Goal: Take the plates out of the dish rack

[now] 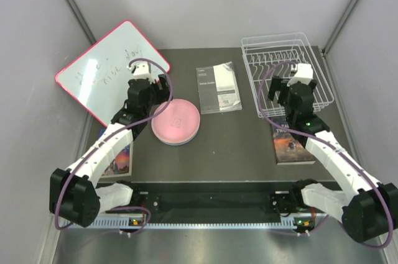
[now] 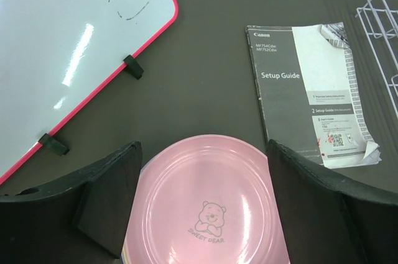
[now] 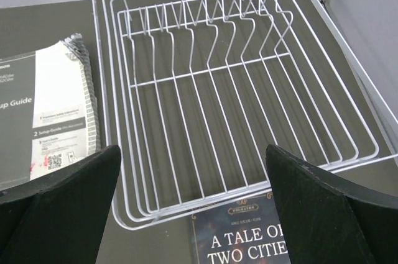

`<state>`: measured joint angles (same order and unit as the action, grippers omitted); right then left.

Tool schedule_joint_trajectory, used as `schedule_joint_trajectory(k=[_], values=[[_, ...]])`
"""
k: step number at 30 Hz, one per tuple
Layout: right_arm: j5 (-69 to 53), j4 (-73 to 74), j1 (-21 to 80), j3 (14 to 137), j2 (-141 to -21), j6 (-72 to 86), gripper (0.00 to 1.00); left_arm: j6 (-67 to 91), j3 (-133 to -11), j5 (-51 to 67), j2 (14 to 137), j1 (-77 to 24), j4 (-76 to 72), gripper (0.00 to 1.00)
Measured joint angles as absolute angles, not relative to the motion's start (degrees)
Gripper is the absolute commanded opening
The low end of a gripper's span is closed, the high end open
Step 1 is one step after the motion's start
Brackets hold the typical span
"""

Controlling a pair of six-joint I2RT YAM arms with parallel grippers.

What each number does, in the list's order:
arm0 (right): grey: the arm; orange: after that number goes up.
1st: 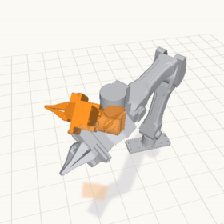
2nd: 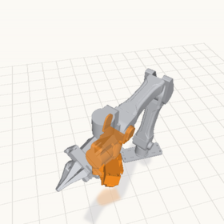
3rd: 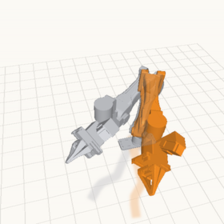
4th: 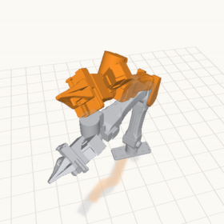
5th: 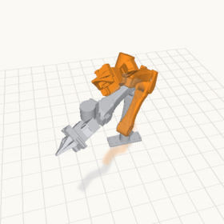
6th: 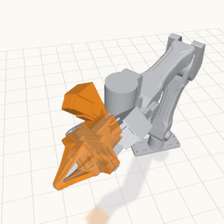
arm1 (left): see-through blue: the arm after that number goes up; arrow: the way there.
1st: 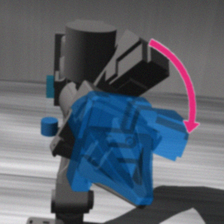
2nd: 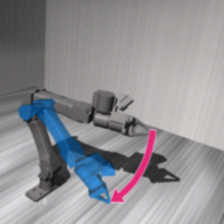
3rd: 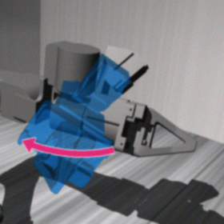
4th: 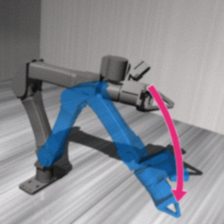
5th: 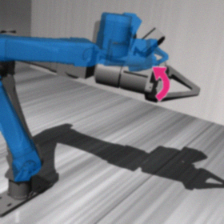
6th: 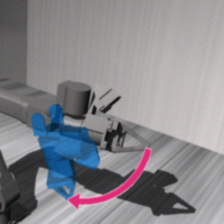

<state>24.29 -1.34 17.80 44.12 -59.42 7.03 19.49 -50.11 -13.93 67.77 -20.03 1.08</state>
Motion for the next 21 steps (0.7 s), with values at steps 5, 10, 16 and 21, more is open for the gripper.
schedule_joint_trajectory(k=[5,10,16,21], values=[[25.4,-1.9,17.8,42.7,-59.3,6.9,1.0,18.9,-50.2,-13.4,67.8,-20.0,0.2,0.86],[25.9,-2.9,17.8,42.8,-58.8,6.2,1.0,18.0,-50.2,-12.8,67.8,-20.0,0.0,0.86],[26.1,-3.9,17.8,42.7,-58.8,6.0,1.0,17.2,-50.2,-12.6,67.8,-20.0,0.0,0.86],[26.1,-3.9,17.8,42.8,-58.8,5.9,1.0,16.2,-50.2,-12.1,67.8,-20.0,-0.1,0.85]])
